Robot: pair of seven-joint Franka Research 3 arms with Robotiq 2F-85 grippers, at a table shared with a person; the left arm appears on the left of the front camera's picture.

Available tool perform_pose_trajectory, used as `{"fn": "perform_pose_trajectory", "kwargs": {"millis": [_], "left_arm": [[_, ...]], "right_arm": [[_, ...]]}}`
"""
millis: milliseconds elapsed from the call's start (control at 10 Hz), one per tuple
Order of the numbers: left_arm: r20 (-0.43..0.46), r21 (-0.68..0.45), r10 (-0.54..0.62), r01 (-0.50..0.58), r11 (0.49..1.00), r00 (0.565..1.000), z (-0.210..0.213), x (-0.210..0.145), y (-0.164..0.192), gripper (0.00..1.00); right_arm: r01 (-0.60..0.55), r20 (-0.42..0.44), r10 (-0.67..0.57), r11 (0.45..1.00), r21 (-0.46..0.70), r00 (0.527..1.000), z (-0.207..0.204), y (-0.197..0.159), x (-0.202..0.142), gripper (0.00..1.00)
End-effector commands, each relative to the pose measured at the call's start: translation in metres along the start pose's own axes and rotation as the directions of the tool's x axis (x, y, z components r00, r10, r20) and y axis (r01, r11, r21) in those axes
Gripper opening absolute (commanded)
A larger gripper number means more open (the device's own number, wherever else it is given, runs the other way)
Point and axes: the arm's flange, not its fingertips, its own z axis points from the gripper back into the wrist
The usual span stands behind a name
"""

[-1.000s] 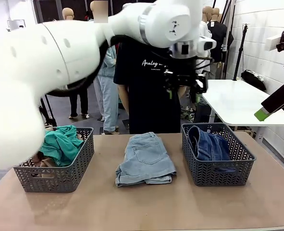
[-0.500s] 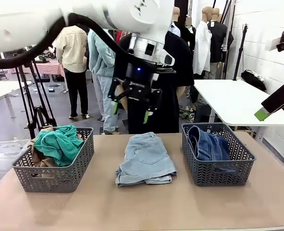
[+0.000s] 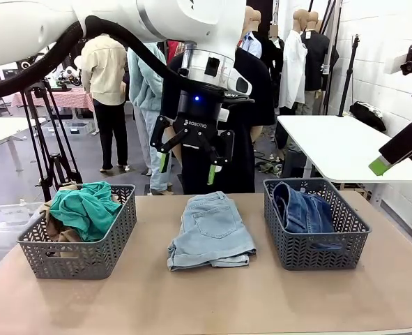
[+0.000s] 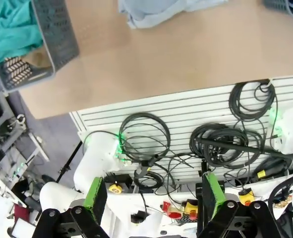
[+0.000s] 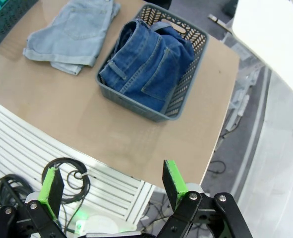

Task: Sort the tops and bottoms.
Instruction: Lift clothes from the center of the table with your right hand.

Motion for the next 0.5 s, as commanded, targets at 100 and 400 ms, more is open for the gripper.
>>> {"fn": "perform_pose_trajectory", "kwargs": {"millis": [100, 400], "left_arm": [[0.007, 0.018, 0.018, -0.019, 1.000, 1.000, 0.002, 0.002, 0.004, 1.00], [0.020, 0.107, 0.116, -0.117, 0.987, 0.993, -0.014, -0.019, 0.046, 1.00]], "right_arm": [[-0.005, 0.003, 0.005, 1.000, 0.005, 1.000, -0.001, 0.000, 0.003, 1.00], [-0.005, 0.003, 0.005, 1.000, 0.005, 1.000, -0.001, 0.000, 0.003, 1.00]]}}
